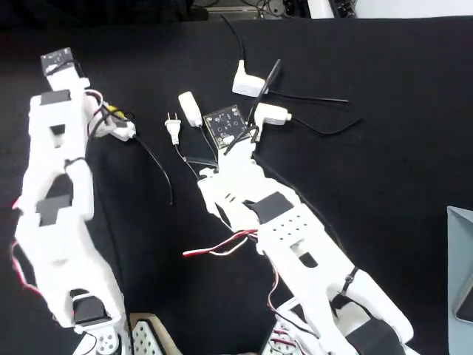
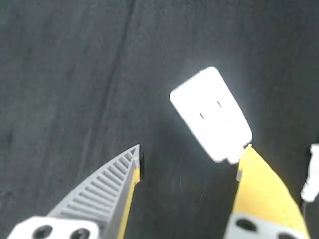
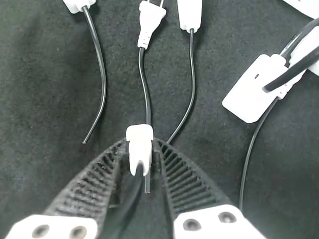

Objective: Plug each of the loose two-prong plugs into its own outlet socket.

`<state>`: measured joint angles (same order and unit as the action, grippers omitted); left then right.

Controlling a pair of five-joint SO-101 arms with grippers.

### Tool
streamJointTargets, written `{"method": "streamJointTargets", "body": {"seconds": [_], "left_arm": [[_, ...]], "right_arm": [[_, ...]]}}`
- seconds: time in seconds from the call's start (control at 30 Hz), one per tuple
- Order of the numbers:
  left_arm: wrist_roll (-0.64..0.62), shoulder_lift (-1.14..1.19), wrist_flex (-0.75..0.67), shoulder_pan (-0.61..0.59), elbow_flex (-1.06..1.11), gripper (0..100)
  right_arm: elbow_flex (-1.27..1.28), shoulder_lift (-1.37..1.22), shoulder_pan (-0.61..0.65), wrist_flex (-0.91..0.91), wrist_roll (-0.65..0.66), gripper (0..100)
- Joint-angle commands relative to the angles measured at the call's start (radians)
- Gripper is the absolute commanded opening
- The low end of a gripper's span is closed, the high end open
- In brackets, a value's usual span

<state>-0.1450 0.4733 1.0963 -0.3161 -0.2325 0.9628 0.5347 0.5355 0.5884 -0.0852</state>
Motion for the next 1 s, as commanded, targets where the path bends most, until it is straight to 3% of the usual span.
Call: {"method": "streamJointTargets", "body": {"seconds": [0.0,0.33,0.63,0.87,0.97], "left_arm": [[-0.005,0.140,0.071,0.005,-0.297,31],[-0.005,0.419,0.187,0.056,-0.657,31],[0.005,0.557,0.361,0.047,-0.849,30],[0.006,0.566,0.526,0.044,-1.056,6],[0.098,0.566,0.623,0.076,-1.130,3]], "right_arm": [[-0.010,-0.001,-0.009,-0.018,-0.011,1.1],[-0.010,-0.002,-0.009,-0.014,-0.009,1.1],[-0.008,-0.002,-0.009,-0.014,-0.008,1.1],[-0.008,-0.002,-0.009,-0.014,-0.006,1.1],[-0.008,-0.002,-0.009,-0.014,-0.005,1.1]]}}
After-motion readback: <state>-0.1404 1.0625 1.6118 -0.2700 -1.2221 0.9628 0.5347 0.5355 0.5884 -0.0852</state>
